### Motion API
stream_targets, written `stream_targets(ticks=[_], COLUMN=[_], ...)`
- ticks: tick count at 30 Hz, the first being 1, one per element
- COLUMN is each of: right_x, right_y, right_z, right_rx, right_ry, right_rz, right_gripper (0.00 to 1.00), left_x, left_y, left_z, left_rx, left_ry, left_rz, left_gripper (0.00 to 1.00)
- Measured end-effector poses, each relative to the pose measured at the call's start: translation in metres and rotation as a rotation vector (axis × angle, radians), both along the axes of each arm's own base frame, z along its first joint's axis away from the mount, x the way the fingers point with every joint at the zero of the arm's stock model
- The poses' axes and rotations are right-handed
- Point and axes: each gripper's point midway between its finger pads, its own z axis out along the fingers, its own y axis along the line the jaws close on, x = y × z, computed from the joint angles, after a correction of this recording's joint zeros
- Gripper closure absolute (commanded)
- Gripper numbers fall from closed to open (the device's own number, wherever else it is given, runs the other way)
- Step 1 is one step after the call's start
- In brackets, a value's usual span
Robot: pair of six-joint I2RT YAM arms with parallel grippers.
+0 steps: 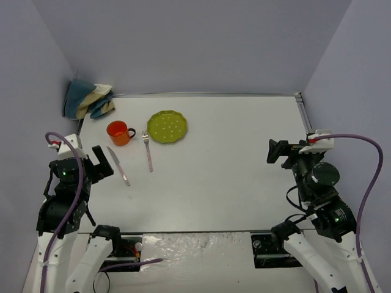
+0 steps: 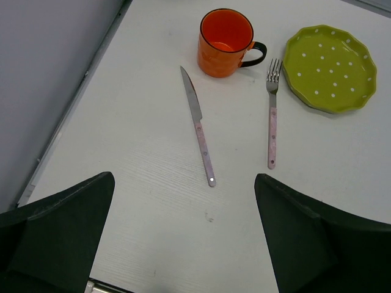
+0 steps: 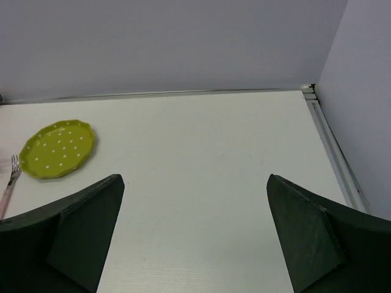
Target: Set the dinner table for one person
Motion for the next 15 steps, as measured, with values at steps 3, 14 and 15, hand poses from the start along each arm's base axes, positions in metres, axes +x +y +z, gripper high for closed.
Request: stream_targets(ticks=[3,14,15], right_x=[0.002,0.026,0.028], right_y=[0.008,0.052,0.056], right_z=[-0.004,-0.039,-0.041], right_rx=[0.007,0.000,-0.003], right_ry=[0.016,0.174,0.187], right_rz=[0.036,0.202,0.218], right_gripper=[0.00,0.00,0.00], left_x=[0.010,0.135,0.150], left_y=[-0.002,-0.002,0.004], left_z=[-0.005,-0.003,-0.006], left_rx=[-0.006,-0.026,-0.033], left_ry=[0.046,0.162,0.165], left_rz=[0.005,0.071,0.088], left_gripper=[0.03,0.03,0.03])
